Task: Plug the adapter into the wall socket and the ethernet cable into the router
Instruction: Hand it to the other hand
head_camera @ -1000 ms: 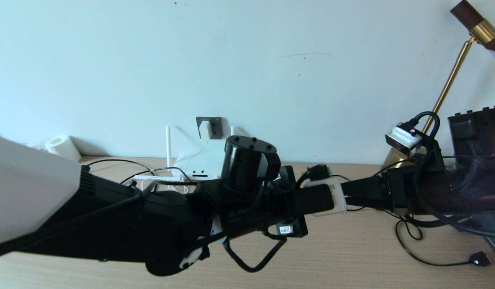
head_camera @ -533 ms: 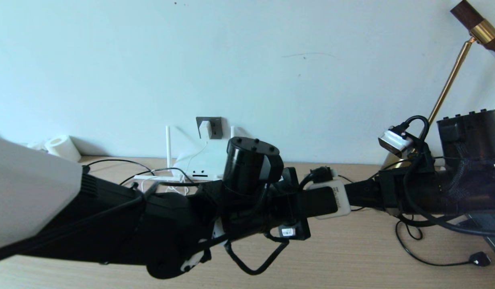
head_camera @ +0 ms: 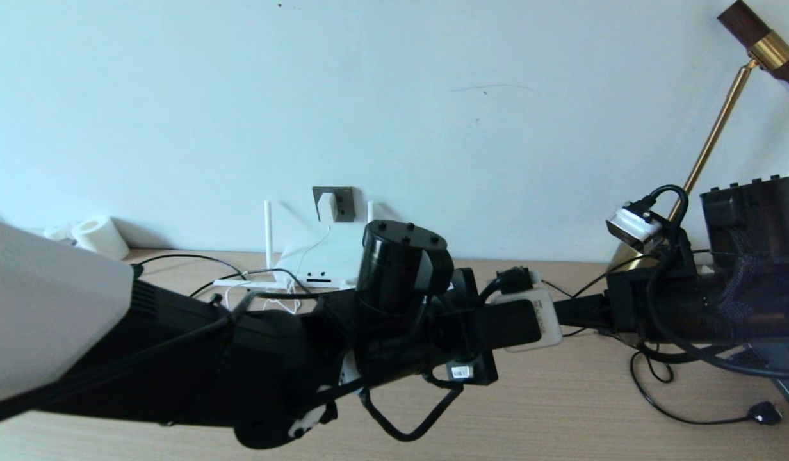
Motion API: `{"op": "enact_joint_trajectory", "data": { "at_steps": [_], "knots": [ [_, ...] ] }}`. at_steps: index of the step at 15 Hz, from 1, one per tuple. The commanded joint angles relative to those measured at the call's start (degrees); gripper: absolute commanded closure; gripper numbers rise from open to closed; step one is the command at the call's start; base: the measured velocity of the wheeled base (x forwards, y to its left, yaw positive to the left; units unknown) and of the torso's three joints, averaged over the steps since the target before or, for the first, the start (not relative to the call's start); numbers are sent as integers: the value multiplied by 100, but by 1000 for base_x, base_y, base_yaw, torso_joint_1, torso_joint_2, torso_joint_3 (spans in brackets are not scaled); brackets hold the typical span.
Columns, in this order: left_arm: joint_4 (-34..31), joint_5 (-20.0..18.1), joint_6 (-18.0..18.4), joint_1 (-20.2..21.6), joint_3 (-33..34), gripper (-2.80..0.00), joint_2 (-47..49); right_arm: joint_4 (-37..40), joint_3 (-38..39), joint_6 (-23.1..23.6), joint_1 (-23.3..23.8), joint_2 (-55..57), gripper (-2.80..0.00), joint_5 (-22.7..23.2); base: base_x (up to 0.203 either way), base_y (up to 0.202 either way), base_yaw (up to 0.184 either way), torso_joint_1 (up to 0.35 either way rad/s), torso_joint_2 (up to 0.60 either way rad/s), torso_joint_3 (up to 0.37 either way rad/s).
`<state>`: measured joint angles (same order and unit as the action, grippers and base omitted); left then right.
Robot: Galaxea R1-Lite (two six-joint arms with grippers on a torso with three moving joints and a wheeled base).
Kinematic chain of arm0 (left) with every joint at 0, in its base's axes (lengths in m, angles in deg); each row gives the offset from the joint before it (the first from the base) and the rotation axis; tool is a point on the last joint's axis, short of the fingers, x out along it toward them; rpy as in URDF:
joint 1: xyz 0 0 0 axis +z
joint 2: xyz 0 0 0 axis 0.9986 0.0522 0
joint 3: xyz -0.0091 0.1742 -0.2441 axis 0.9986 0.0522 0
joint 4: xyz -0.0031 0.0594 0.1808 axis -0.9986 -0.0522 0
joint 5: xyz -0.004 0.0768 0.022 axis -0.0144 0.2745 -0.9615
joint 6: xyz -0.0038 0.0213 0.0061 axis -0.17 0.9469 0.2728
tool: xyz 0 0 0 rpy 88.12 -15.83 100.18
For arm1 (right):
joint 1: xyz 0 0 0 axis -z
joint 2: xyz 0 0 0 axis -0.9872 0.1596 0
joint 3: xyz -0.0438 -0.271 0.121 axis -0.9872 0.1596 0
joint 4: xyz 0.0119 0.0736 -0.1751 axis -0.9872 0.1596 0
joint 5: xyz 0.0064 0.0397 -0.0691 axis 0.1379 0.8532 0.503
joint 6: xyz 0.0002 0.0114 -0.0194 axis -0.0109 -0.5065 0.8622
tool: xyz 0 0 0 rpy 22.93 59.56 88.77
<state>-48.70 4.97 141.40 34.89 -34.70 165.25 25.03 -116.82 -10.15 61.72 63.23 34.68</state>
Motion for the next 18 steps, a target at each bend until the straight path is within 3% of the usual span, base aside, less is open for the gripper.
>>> {"op": "enact_joint_trajectory", "data": {
  "at_steps": [1, 4, 5, 6, 10, 13, 14, 16, 18],
  "knots": [
    [36, 1, 18, -3, 46, 0, 37, 2, 24, -10, -23, -36, 0, 33, 0, 0, 0, 0, 0, 0],
    [114, 10, -160, -27, 136, 0, 37, -6, 90, -7, -32, -79, 0, 42, 0, 0, 0, 0, 0, 0],
    [124, 16, -221, -27, 140, -37, 28, -6, 101, -7, -32, -89, 0, 51, 0, 0, 0, 0, 0, 0],
    [124, 10, -280, -36, 140, -280, 11, -6, 118, -7, -32, -116, 0, 49, 0, 0, 0, 0, 0, 0],
    [159, 70, -383, -149, 188, -280, -29, -6, 143, -121, -32, -184, 0, 42, 0, 0, 0, 0, 0, 0],
    [152, 130, -388, -87, 459, -280, -426, -7, 160, -698, -25, -225, 0, 42, 0, 0, 0, 0, 0, 0],
    [131, 149, -385, 44, 531, -280, -673, -7, 140, -959, -18, -265, 0, 44, 0, 0, 0, 0, 0, 0],
    [153, 135, -326, 583, 476, -280, -1145, -10, -49, -1951, -20, -274, 0, 88, 0, 0, 0, 0, 0, 0],
    [164, 36, -340, 1073, 369, -280, -1446, 7, -467, -2982, -22, -146, 0, 452, 0, 0, 0, 0, 0, 0]
  ]
}}
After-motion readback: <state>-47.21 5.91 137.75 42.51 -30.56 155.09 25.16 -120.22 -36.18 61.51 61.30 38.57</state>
